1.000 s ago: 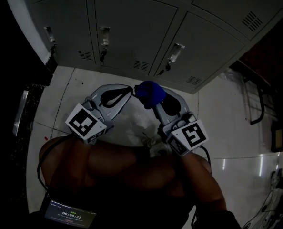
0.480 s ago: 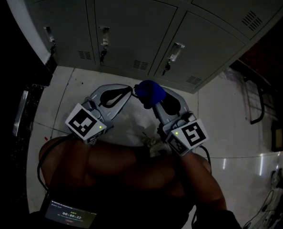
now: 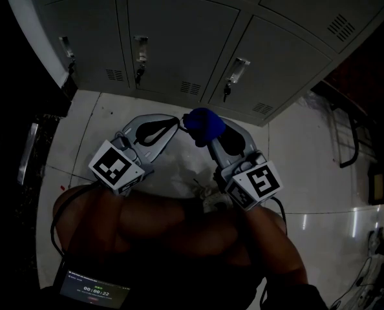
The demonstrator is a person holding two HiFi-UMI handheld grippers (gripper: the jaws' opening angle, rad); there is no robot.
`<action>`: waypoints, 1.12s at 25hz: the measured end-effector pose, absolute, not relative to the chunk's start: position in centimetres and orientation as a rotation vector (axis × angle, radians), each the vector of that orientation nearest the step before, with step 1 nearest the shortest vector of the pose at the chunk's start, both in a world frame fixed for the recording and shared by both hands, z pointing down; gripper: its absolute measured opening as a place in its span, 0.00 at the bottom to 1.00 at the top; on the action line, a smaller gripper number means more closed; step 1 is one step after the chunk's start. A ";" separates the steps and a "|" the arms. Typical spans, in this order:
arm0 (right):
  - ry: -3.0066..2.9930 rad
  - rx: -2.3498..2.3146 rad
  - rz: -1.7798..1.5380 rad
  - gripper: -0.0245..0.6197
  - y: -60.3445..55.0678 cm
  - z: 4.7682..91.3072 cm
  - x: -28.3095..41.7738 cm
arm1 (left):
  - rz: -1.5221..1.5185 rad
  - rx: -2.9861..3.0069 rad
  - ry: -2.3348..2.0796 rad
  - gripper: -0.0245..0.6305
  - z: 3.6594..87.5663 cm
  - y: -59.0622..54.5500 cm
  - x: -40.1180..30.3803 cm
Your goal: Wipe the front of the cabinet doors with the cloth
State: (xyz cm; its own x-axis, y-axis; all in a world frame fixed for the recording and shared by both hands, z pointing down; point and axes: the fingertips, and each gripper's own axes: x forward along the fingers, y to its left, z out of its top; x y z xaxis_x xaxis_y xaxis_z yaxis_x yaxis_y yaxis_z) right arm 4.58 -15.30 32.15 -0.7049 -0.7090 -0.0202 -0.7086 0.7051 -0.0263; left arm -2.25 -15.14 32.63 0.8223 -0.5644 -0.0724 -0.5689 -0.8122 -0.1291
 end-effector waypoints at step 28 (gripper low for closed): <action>2.889 -1.195 -0.020 0.15 -15.4 32.3 4.4 | 0.052 -2.868 0.902 0.04 32.7 -15.5 -2.2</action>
State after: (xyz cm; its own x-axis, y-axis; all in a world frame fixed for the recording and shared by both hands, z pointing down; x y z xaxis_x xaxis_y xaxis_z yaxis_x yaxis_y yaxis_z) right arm 4.36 -15.38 32.32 -0.7076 -0.7065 -0.0092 -0.7063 0.7077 -0.0180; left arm -2.23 -15.45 32.71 0.8203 -0.5672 -0.0734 -0.5719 -0.8118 -0.1182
